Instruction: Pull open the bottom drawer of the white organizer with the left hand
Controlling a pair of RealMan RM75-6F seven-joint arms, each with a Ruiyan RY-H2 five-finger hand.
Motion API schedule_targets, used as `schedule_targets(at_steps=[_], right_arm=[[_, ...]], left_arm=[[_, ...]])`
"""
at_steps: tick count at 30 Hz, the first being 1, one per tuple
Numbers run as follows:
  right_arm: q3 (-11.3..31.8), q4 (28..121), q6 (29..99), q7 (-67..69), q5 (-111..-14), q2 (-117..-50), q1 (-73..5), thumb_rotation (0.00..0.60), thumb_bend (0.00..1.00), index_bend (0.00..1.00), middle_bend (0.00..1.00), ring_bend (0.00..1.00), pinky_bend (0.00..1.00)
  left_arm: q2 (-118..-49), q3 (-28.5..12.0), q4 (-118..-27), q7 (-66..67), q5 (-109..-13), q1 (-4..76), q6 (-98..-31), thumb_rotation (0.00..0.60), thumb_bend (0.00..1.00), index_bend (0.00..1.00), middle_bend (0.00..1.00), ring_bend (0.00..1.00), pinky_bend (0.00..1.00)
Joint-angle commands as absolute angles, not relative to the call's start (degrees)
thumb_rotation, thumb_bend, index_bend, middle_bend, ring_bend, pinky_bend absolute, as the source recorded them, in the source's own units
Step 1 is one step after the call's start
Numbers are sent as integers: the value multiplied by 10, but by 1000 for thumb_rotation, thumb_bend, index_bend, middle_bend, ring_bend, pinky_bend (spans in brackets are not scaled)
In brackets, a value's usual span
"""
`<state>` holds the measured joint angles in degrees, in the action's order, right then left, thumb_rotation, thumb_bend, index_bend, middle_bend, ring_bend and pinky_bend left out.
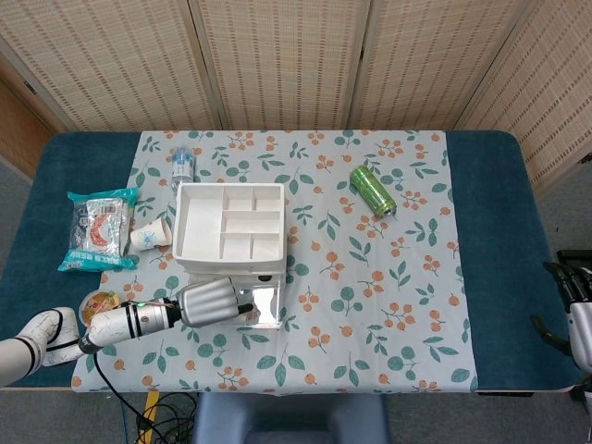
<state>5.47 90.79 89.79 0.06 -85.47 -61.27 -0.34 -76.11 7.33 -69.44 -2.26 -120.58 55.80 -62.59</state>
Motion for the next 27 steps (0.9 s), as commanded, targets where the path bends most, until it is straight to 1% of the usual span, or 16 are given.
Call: schedule_targets(at_steps=[1,11,27], right_arm=[[55,907,897,1,-854,-613,-4,600,279,125,177,176,168],[55,904,895,4,-851,-614,-5,600,279,125,177,177,168],[55,900,896,7,-847,-614,-3,600,279,125,177,178,168]], left_arm=[[-761,78,-695,-25,-1204,561,-628,600,204,359,926,976,1000],[-774,86,-683,-24,-1188,563,-630,600,163,358,927,976,1000],[-789,94,-677,-18,-1177,574,-629,600,159,355,926,976,1000]])
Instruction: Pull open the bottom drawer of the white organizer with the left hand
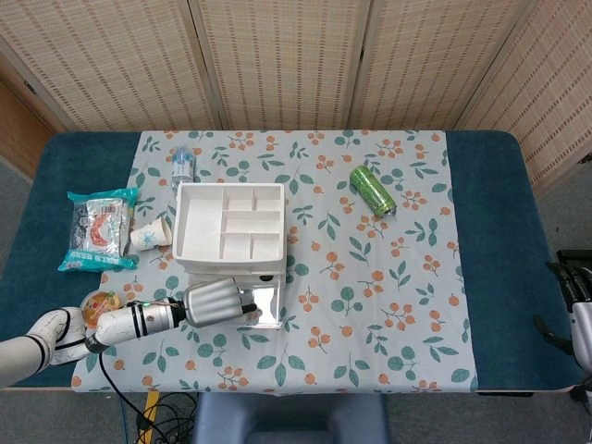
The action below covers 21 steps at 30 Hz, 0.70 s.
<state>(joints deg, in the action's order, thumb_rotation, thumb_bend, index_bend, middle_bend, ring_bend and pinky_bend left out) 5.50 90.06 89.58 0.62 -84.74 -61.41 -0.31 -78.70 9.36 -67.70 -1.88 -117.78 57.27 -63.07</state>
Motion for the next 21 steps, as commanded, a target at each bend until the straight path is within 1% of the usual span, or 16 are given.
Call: schedule_targets(at_steps=[1,7,21], right_arm=[[55,900,897,8,-847,-614,-2,600,279,125,177,178,168],[55,896,898,13,-844,-614,1,600,280,125,177,177,168],[55,889,897,18,-840,-616,2,600,279,125,177,178,168]], left_arm=[[-791,94,-677,-18,-1176,575,-628,600,159,355,926,976,1000],[-798,96,-673,-19,-1170,582,-620,600,159,356,926,976,1000],[-806,104,-676,-29,-1174,597,-625,600,159,385,927,976,1000]])
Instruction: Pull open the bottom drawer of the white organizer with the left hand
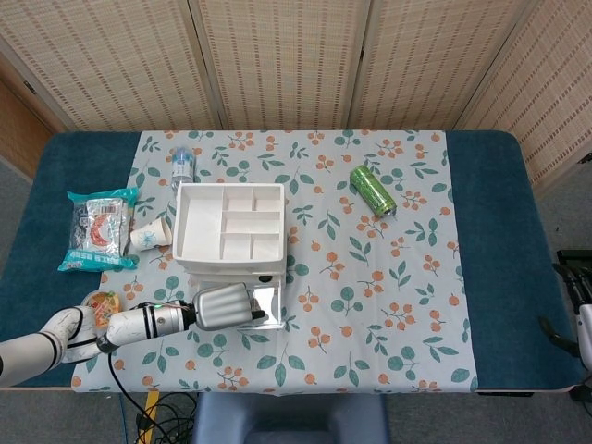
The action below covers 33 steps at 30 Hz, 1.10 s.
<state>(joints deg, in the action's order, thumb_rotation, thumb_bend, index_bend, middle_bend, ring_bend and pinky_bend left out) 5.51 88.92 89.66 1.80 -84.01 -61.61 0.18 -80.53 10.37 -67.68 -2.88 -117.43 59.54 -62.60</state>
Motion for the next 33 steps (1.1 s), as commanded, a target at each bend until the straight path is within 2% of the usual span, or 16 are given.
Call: schedule_targets(at_steps=[1,23,33], right_arm=[[55,889,897,18,-840,-616,2,600,279,125,177,178,168],[56,890,898,15,-835,-618,5,600,279,125,177,178,168],[57,891,899,14,-833,-618,7,600,279,125,177,178,168]], left_arm=[[-806,105,-675,-29,-1174,598,-625,600,159,389,926,975,1000],[-808,126,-666,-44,-1197,628,-627,600,159,414,926,967,1000],[-814,131,-657,-43,-1201,637,-624,600,159,458,925,967,1000]])
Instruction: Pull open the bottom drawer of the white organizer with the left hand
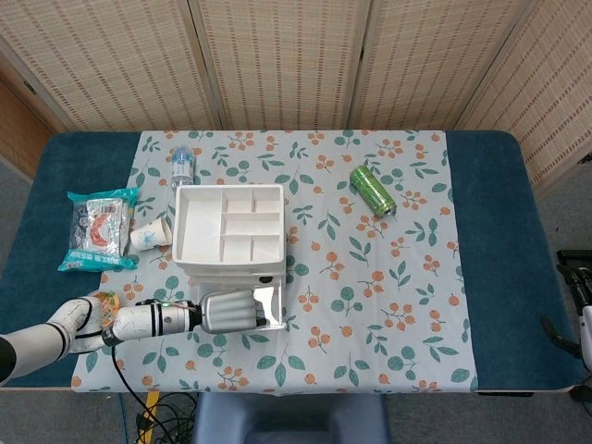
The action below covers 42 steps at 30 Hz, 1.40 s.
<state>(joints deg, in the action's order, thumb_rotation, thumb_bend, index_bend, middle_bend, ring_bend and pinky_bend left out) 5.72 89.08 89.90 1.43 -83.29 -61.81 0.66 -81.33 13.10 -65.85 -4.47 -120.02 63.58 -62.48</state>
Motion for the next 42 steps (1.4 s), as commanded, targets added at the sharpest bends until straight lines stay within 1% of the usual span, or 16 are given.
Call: schedule_targets(at_steps=[1,27,39,42], right_arm=[[57,890,899,15,-832,-618,7,600,279,125,177,178,168],[60,885,898,19,-829,-621,8,600,279,125,177,178,168],[60,885,899,17,-826,-622,9,600,279,125,177,178,168],[61,885,899,17,-826,-622,9,600,280,125,177,178,168]], left_arm=[[-815,132,-657,-44,-1200,638,-623,600,159,462,925,967,1000],[-818,140,-659,-40,-1191,648,-615,600,159,511,925,967,1000],[-824,144,-657,-41,-1187,650,-607,600,160,511,925,967,1000],[-824,143,-657,-42,-1186,651,-607,600,175,515,925,967,1000]])
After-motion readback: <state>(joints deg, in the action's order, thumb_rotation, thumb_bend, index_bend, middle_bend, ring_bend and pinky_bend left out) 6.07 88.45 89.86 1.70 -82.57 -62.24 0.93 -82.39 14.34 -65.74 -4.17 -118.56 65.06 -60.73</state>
